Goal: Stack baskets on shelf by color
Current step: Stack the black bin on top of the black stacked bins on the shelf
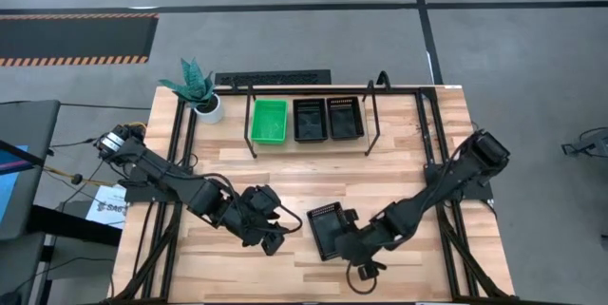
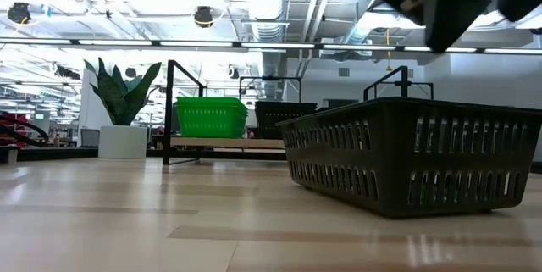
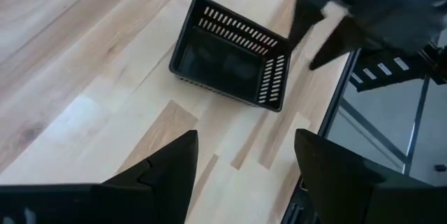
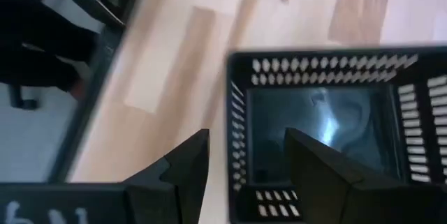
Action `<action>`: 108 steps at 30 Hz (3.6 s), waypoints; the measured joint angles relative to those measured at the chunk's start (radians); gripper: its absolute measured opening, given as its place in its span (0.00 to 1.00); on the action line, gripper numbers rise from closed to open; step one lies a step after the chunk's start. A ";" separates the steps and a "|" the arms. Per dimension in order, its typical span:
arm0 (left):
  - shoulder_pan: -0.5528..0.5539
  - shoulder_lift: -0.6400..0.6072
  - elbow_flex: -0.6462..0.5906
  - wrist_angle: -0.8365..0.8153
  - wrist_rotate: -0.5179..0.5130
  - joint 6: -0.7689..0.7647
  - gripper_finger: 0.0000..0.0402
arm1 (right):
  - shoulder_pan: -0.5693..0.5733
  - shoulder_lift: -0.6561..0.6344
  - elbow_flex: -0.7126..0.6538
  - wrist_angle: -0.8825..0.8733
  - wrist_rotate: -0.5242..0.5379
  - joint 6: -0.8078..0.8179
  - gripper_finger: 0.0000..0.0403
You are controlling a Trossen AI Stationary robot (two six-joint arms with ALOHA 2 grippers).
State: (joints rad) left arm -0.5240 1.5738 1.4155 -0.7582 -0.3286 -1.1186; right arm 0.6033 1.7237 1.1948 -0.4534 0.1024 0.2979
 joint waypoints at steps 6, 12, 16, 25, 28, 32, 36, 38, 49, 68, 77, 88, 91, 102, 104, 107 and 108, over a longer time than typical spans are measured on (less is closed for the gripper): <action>0.000 0.000 0.000 -0.005 -0.009 -0.001 0.56 | -0.002 0.001 -0.086 0.085 -0.015 0.018 0.51; 0.000 0.000 0.000 -0.020 -0.014 -0.001 0.56 | -0.002 0.048 -0.120 0.141 -0.035 0.023 0.50; -0.004 0.000 0.000 -0.025 -0.013 -0.002 0.56 | -0.002 0.121 -0.115 0.146 -0.052 0.045 0.50; -0.008 0.000 0.000 -0.043 -0.008 -0.003 0.56 | 0.010 0.114 -0.082 0.102 -0.056 0.078 0.07; -0.008 0.000 0.000 -0.043 0.000 -0.004 0.56 | 0.004 0.048 -0.071 0.109 -0.066 0.079 0.03; -0.008 -0.002 -0.001 -0.047 0.010 -0.004 0.56 | -0.027 -0.083 -0.028 -0.022 -0.043 0.050 0.01; -0.010 -0.012 -0.001 -0.055 0.007 0.010 0.56 | -0.096 -0.248 0.035 -0.233 0.100 -0.039 0.01; -0.010 -0.022 -0.001 -0.065 0.006 0.012 0.56 | -0.159 -0.316 0.050 -0.310 0.159 -0.098 0.01; 0.004 -0.090 -0.001 -0.147 -0.055 0.041 0.56 | -0.681 -0.416 0.055 -0.379 0.050 -0.561 0.01; 0.021 -0.116 -0.001 -0.258 -0.088 0.035 0.56 | -1.000 -0.186 0.054 -0.356 -0.165 -0.808 0.01; 0.022 -0.116 -0.001 -0.263 -0.099 0.024 0.56 | -1.021 -0.180 0.030 -0.370 -0.187 -0.802 0.02; 0.022 -0.116 -0.001 -0.262 -0.102 0.010 0.56 | -1.038 -0.180 0.014 -0.352 -0.185 -0.811 0.11; 0.022 -0.116 -0.001 -0.262 -0.102 0.004 0.56 | -1.039 -0.180 0.014 -0.335 -0.183 -0.812 0.18; 0.022 -0.116 -0.001 -0.262 -0.101 -0.001 0.56 | -1.038 -0.180 0.026 -0.339 -0.181 -0.769 0.34; 0.022 -0.125 -0.001 -0.260 -0.098 -0.003 0.56 | -1.038 -0.198 0.056 -0.362 -0.193 -0.729 0.37; 0.022 -0.160 -0.001 -0.236 -0.100 0.013 0.56 | -1.029 -0.237 0.124 -0.391 -0.214 -0.683 0.41; 0.022 -0.174 -0.001 -0.227 -0.106 0.021 0.56 | -1.025 -0.251 0.145 -0.410 -0.215 -0.673 0.42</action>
State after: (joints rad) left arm -0.5022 1.4000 1.4143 -0.9856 -0.4346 -1.0976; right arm -0.4214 1.4731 1.3395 -0.8639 -0.1123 -0.3748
